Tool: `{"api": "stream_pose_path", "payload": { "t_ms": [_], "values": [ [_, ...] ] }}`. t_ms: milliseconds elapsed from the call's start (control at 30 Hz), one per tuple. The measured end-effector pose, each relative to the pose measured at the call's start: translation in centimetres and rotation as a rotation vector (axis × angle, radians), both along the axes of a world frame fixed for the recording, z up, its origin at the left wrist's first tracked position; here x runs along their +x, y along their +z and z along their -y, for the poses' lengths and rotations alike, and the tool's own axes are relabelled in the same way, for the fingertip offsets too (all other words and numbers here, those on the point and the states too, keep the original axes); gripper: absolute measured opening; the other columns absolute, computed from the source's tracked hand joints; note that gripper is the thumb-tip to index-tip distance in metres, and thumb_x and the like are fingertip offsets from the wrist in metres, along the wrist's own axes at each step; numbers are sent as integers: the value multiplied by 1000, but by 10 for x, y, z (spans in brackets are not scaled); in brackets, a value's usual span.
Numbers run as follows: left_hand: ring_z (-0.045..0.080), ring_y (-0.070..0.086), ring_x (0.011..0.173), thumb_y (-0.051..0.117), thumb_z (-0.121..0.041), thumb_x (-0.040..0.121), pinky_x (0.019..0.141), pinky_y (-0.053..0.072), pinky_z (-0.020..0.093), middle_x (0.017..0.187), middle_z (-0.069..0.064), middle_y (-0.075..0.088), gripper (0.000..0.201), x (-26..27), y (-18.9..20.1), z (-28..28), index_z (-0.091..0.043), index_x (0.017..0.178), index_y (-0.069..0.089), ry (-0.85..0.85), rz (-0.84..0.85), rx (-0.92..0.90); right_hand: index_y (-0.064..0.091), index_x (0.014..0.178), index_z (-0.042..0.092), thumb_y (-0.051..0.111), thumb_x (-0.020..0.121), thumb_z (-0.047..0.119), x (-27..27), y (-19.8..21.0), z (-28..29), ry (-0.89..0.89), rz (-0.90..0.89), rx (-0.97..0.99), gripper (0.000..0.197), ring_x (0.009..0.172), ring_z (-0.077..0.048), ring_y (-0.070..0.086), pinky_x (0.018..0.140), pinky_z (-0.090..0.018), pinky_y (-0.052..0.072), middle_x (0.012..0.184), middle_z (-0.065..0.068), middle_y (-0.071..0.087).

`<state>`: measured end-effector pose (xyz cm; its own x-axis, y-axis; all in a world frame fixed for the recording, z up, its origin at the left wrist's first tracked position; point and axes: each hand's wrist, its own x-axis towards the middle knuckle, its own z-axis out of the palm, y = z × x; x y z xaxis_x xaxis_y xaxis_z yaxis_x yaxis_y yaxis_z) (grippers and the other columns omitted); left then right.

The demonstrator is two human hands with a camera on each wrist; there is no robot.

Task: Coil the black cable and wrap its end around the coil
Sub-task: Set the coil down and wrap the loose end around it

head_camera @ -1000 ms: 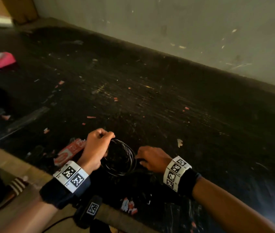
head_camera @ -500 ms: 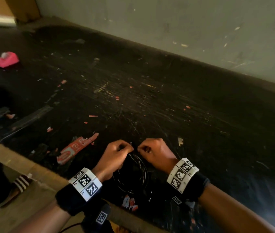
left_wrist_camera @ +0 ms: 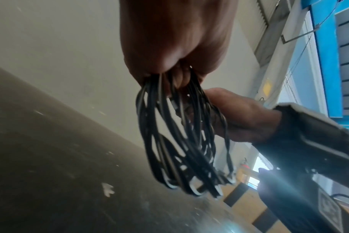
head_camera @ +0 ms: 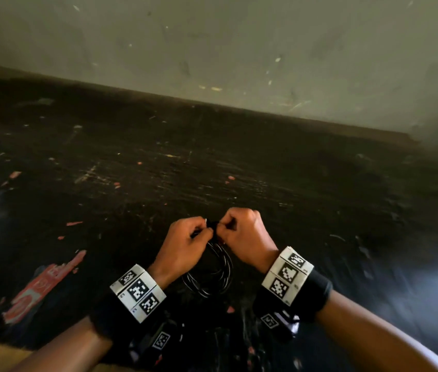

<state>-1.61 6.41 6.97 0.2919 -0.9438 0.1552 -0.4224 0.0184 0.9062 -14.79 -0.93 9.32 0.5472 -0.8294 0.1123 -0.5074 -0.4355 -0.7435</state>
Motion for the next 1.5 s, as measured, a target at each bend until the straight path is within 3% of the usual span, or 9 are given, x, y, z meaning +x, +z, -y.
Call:
{"api": "stream_pose_path", "payload": {
  "t_ms": [167, 267, 467, 700, 900, 1033, 1233, 1366, 1500],
  "values": [
    [11, 52, 58, 57, -11, 86, 57, 43, 38, 63, 12, 60, 23, -30, 9, 10, -5, 65, 58, 0, 19, -30, 65, 69, 11, 67, 80, 12, -17, 2, 19, -218, 157, 235, 11, 57, -12, 63, 57, -30, 55, 66, -4, 67],
    [9, 48, 53, 56, -12, 87, 52, 39, 33, 57, 4, 53, 25, -41, 16, 12, -1, 64, 53, -2, 61, -73, 66, 75, 7, 64, 83, 13, -24, 3, 20, -286, 218, 298, 11, 62, -16, 65, 57, -30, 53, 72, -8, 70],
    [10, 36, 44, 54, -12, 90, 41, 26, 24, 54, 4, 42, 23, -41, 27, 23, 8, 80, 57, 62, -382, 47, 58, 112, 4, 52, 90, -3, -53, 23, 26, 57, 602, 577, 24, 79, -19, 70, 76, -28, 58, 92, -11, 69],
    [3, 30, 36, 52, -10, 92, 34, 20, 16, 45, -8, 36, 29, -38, 51, 30, -19, 66, 63, -5, -548, 37, 67, 101, 3, 63, 82, -5, -66, 49, 36, 284, 347, 202, 22, 100, -15, 68, 95, -25, 50, 108, -9, 71],
    [5, 29, 42, 52, -14, 93, 40, 20, 19, 51, -5, 35, 15, -29, 67, 33, -7, 89, 65, -52, -605, 43, 68, 94, 1, 67, 77, -8, -68, 72, 47, 325, 350, 62, 20, 93, -15, 70, 85, -24, 55, 102, -11, 72],
    [8, 29, 45, 53, -15, 93, 43, 19, 21, 52, -3, 34, 17, -28, 73, 35, -12, 80, 63, -33, -620, 43, 67, 92, 1, 69, 76, -5, -64, 81, 51, 399, 284, -72, 17, 94, -12, 70, 85, -26, 55, 103, -7, 71],
    [6, 32, 39, 56, -18, 92, 38, 25, 18, 41, -9, 36, 27, -23, 74, 42, -16, 65, 55, 138, -506, -39, 64, 85, 0, 71, 76, -1, -69, 110, 42, 205, 543, -73, 12, 56, -8, 65, 55, -15, 50, 68, -1, 69],
    [8, 38, 41, 58, -16, 90, 37, 31, 20, 43, -6, 41, 26, -21, 73, 52, -14, 64, 56, 286, -459, -113, 66, 85, 3, 74, 76, 3, -63, 115, 14, 345, 322, -18, 12, 53, -15, 63, 52, -23, 54, 72, -3, 71],
    [11, 46, 54, 59, -18, 89, 50, 38, 25, 58, 0, 48, 18, -27, 76, 56, -15, 71, 56, 307, -444, -134, 68, 82, 20, 75, 76, 16, -45, 85, 13, 315, 58, -386, 10, 64, -2, 56, 58, -21, 47, 82, 9, 64]
  ]
}}
